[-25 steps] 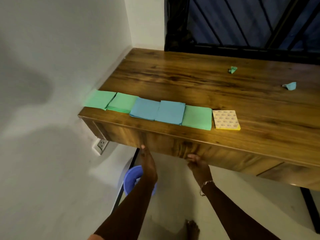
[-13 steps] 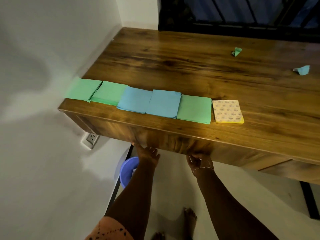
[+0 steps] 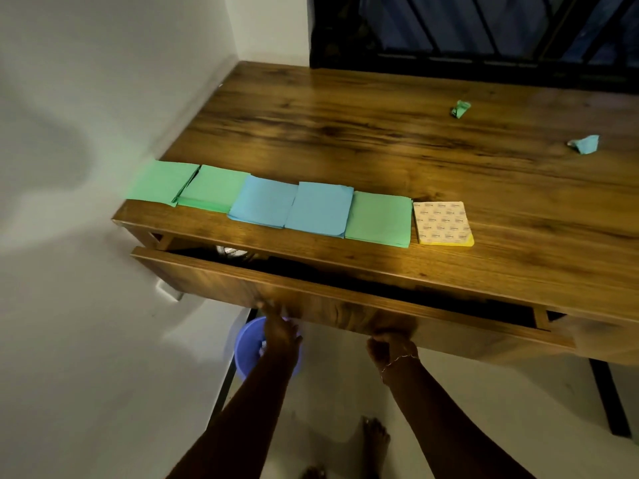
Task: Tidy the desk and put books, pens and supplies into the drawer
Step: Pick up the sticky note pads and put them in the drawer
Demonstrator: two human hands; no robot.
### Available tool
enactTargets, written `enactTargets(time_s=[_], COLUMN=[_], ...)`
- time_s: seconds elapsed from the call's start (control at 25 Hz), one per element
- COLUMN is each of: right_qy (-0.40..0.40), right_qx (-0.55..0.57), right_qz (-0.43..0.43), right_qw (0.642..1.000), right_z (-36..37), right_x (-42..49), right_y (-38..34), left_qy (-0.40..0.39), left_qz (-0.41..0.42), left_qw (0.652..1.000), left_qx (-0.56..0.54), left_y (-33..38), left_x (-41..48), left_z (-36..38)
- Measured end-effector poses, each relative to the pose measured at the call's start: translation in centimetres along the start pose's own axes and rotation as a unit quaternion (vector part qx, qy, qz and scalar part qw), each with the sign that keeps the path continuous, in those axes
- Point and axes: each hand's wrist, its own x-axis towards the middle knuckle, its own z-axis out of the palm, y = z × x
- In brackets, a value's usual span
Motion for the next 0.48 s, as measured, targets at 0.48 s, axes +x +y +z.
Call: enactTargets(time_s=[0.48], right_qy=[-0.168], right_qx=[-0.553], right_qz=[-0.445], right_qw=[0.684], right_z=[4.6], right_x=[-11.8], right_y=[-3.8], left_qy=[-0.05], left_qz=[0.607], left_qw=[0.597], left_qx=[0.522], left_y=[3.9], left_x=[-3.4], left_z=[-1.4])
